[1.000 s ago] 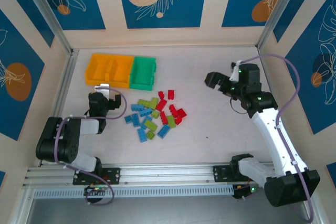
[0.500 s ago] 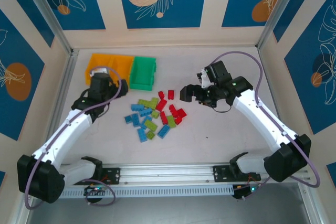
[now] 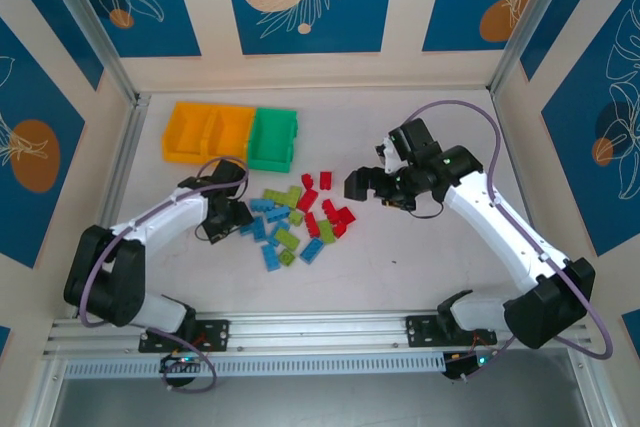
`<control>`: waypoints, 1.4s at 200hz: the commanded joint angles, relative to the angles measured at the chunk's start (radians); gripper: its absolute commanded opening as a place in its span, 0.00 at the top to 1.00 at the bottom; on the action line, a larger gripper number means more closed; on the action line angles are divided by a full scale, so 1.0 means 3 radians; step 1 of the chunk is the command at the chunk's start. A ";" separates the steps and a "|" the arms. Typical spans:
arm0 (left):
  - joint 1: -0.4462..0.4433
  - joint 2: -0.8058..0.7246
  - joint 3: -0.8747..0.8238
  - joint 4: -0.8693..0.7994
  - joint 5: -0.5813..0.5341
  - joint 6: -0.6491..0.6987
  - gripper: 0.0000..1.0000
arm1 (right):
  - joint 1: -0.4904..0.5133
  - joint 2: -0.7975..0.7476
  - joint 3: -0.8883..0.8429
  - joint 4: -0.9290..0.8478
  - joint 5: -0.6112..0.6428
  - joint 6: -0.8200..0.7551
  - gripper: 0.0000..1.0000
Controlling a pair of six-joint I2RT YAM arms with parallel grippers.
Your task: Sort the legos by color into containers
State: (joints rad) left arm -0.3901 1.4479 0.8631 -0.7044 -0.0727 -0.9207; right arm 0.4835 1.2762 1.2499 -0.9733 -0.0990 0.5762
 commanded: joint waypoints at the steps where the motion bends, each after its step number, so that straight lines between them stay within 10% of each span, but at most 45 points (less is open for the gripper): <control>1: 0.0005 0.0062 0.0089 -0.0040 0.0155 -0.0095 0.36 | 0.0021 -0.0095 -0.0068 -0.0127 0.0026 0.0044 0.01; 89: 0.0024 0.0544 0.0220 0.0083 0.0314 0.0092 0.33 | 0.0020 -0.0149 -0.0119 -0.0175 0.0064 0.0063 0.01; 193: 0.0122 0.0418 0.0506 -0.0332 0.0123 0.0211 0.72 | 0.0024 -0.0179 0.0039 -0.0226 0.0113 0.0067 0.01; 234: 0.0648 0.0199 0.1291 -0.0562 -0.0013 0.0520 0.74 | 0.0019 -0.0199 0.0137 -0.0189 0.0165 0.0068 0.01; 280: 0.1340 0.1166 0.2717 -0.0630 0.0042 0.0737 0.74 | 0.0004 -0.0160 0.0199 -0.0180 0.0186 0.0083 0.01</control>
State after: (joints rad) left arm -0.0715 1.6421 1.5223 -0.8455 -0.0536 -0.7509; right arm 0.4843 1.2377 1.2728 -1.0134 -0.0498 0.5846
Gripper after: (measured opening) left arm 0.311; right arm 0.992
